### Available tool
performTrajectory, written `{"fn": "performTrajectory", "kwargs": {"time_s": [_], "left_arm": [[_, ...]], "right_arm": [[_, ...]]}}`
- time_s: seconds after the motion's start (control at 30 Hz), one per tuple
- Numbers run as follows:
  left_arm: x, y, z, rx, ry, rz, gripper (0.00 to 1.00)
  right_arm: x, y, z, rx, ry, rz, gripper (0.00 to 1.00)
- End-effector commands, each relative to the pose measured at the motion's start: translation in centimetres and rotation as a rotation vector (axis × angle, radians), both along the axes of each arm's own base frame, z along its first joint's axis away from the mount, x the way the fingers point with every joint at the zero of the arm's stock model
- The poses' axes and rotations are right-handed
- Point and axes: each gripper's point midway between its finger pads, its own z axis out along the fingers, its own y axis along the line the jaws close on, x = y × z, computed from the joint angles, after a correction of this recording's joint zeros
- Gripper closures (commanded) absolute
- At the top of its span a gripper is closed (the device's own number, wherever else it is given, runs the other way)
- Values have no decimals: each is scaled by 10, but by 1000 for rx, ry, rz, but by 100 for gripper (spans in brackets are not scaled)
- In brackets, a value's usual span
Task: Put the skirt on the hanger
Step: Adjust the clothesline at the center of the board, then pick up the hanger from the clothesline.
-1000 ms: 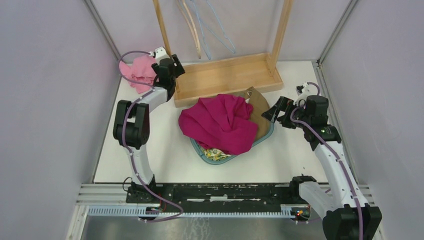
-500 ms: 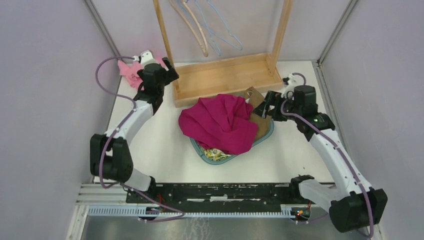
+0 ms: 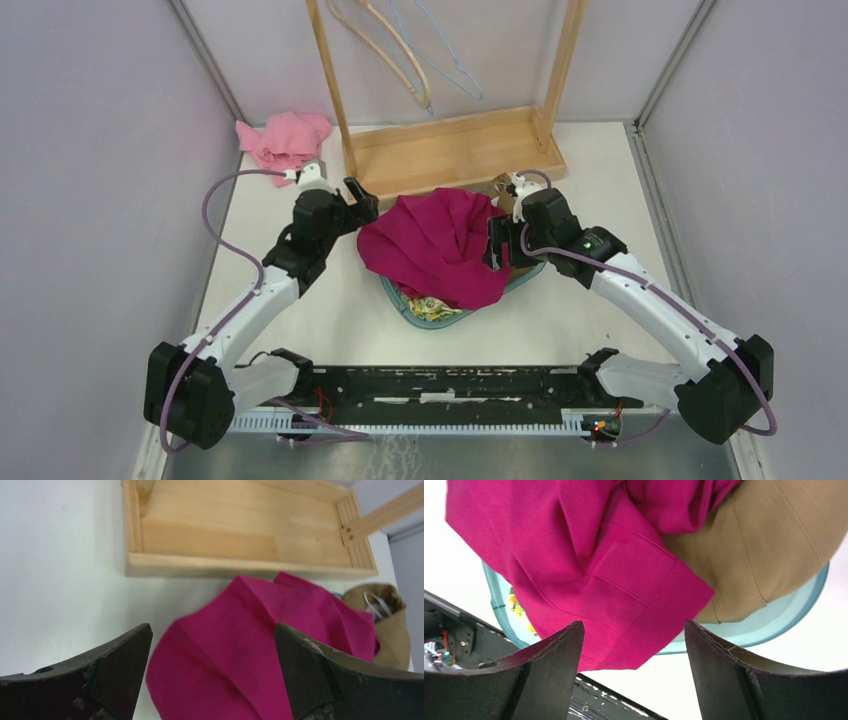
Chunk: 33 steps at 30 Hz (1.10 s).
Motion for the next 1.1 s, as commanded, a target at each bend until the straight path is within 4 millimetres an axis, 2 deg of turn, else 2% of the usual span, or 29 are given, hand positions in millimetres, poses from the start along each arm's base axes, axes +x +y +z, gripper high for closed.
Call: {"fn": "performTrajectory", "kwargs": {"time_s": [0.0, 0.17, 0.27, 0.33, 0.4, 0.57, 0.6, 0.7, 0.8, 0.9, 0.93, 1.07], "left_arm": [[-21, -25, 4, -36, -9, -61, 1], [-29, -29, -7, 1, 15, -78, 1], [-33, -25, -2, 22, 9, -75, 1], [-36, -22, 4, 37, 3, -75, 1], [-37, -19, 8, 50, -2, -71, 1], [-34, -22, 3, 49, 17, -73, 1], [-33, -24, 1, 44, 23, -80, 1], [-33, -30, -2, 24, 30, -105, 1], [-37, -35, -1, -16, 17, -124, 1], [-43, -38, -4, -60, 9, -132, 1], [-44, -39, -4, -73, 2, -139, 1], [-47, -38, -8, -73, 3, -145, 1]], "right_arm": [[-3, -20, -8, -76, -22, -56, 18], [-7, -15, -22, -72, 13, -30, 16], [-5, -11, -23, -52, 0, -31, 15], [1, -8, -15, -32, -29, -30, 14], [10, -2, 3, -3, -79, -30, 13], [56, 21, 73, 30, -241, -4, 12], [70, 26, 96, 36, -290, -10, 12], [105, 33, 126, 38, -365, -38, 14], [139, 38, 143, 101, -402, -67, 17], [170, 43, 150, 143, -418, -90, 19], [181, 48, 145, 142, -415, -87, 19], [211, 66, 148, 164, -465, -52, 19]]}}
